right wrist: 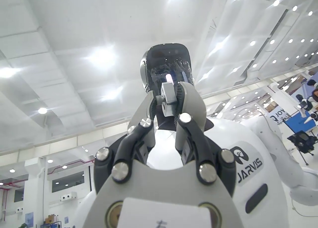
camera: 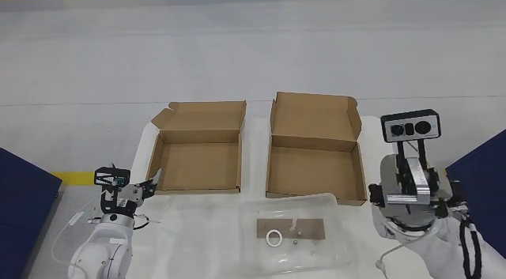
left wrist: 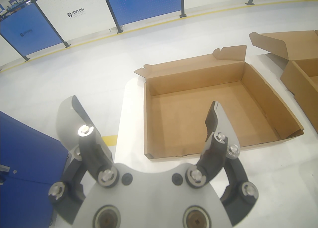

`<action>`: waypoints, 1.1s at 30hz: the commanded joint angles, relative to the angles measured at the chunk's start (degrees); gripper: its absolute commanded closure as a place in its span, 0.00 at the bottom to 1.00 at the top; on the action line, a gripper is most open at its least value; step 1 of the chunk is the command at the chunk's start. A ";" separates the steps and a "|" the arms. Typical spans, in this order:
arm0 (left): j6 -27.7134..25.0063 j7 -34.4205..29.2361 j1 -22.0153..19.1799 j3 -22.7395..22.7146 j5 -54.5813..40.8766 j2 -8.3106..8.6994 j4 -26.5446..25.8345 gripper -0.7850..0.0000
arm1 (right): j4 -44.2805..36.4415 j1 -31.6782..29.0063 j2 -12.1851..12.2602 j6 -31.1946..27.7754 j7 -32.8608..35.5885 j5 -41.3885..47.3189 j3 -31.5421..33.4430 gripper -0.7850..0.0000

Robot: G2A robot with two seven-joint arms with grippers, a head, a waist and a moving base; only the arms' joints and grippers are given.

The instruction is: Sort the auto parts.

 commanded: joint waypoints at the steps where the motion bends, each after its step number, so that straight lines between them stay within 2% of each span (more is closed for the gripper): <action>1: 0.00 0.00 0.00 0.00 0.00 0.00 0.00 0.00 | 0.40 -0.08 -0.39 0.93 -0.50 -0.02 0.61 1.00; 8: 0.00 0.00 0.00 0.00 0.00 0.00 0.00 0.00 | 0.64 -0.80 -1.42 3.50 -4.44 -5.39 3.28 1.00; 24: 0.00 0.00 0.00 0.00 0.00 0.00 0.00 0.00 | 0.33 -2.13 -3.46 6.14 -9.57 -24.29 8.60 1.00; 27: 0.00 0.00 0.00 0.00 0.00 0.00 0.00 0.00 | -0.27 -2.84 -3.92 6.07 -9.84 -23.84 8.97 1.00; 33: 0.00 0.00 0.00 0.00 0.00 0.00 0.00 0.00 | -1.44 -3.69 -5.21 5.97 -7.59 -14.18 8.51 1.00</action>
